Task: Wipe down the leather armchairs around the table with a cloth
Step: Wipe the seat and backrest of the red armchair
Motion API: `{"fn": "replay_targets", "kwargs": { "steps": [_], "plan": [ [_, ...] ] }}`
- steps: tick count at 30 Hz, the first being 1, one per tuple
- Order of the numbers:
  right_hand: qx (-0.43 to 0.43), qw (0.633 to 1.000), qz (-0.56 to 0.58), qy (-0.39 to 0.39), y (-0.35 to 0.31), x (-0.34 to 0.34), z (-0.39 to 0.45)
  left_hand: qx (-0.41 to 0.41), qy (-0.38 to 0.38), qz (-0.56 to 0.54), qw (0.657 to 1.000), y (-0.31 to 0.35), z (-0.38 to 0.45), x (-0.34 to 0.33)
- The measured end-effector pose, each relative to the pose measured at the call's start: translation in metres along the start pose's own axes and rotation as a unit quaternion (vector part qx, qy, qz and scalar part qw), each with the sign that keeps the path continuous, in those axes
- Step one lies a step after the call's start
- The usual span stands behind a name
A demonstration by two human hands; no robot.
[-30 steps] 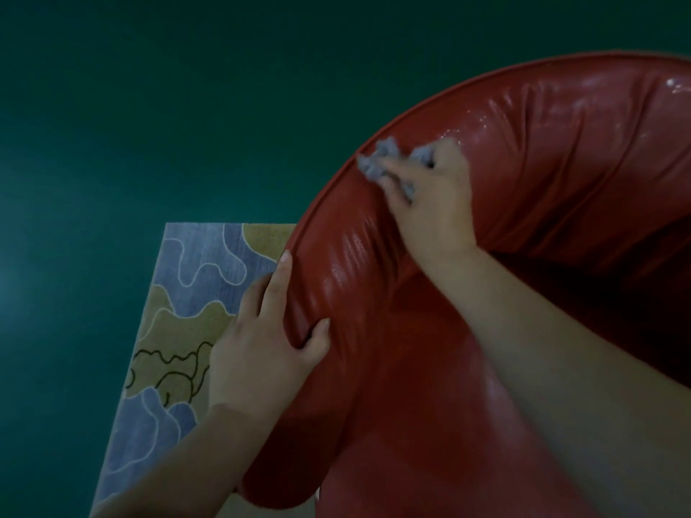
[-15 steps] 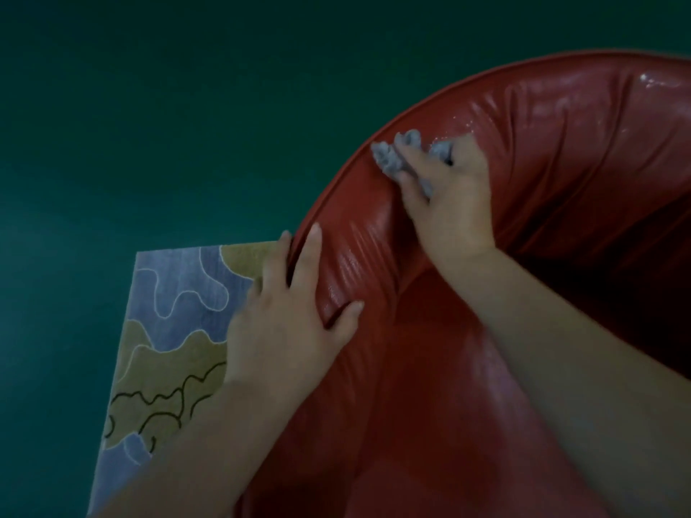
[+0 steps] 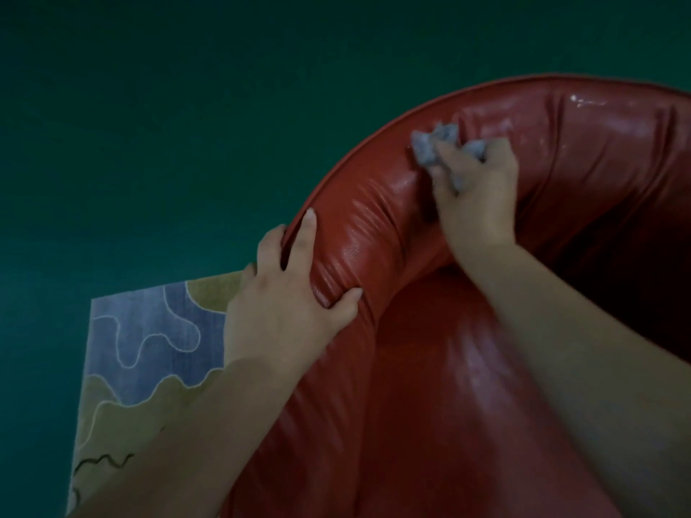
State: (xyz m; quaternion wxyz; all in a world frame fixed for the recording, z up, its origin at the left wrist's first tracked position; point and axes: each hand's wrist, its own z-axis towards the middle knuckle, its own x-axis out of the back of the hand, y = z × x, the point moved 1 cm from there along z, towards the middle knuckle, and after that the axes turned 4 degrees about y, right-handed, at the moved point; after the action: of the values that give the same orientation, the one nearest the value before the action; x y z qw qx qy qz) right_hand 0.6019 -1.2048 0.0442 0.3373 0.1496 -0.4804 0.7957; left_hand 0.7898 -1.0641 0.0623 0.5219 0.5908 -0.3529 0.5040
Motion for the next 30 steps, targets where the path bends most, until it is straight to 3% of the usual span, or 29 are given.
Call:
{"fn": "replay_targets", "kwargs": {
  "steps": [3,7,9,11,15,19,24,30],
  "plan": [
    [-0.06,0.998,0.017,0.026,0.003,-0.007,0.0,-0.002,0.009,-0.006,1.0,-0.003,0.0,-0.001],
    [0.062,0.996,0.064,-0.022,-0.029,-0.02,-0.035,-0.005,0.014,0.005,1.0,-0.002,0.001,-0.003],
    [0.131,0.988,0.043,-0.064,-0.03,-0.016,-0.035,-0.011,0.017,0.024,1.0,0.001,0.002,-0.001],
    [0.165,0.985,-0.004,-0.055,-0.012,-0.009,-0.019,-0.023,0.025,0.047,0.998,0.007,0.004,0.001],
    [0.071,0.996,-0.061,-0.004,0.03,0.008,0.005,-0.01,0.026,0.057,0.998,0.027,0.023,-0.001],
    [0.0,1.0,-0.024,0.004,0.012,-0.003,-0.015,-0.019,0.026,0.087,0.996,0.05,0.06,-0.011],
    [0.019,0.998,0.026,-0.058,0.01,0.0,-0.023,-0.023,0.047,0.104,0.993,0.054,0.067,-0.019],
    [-0.007,0.999,-0.036,0.01,0.018,-0.003,0.025,-0.022,0.066,0.089,0.994,0.051,0.066,-0.021]
  ]
}}
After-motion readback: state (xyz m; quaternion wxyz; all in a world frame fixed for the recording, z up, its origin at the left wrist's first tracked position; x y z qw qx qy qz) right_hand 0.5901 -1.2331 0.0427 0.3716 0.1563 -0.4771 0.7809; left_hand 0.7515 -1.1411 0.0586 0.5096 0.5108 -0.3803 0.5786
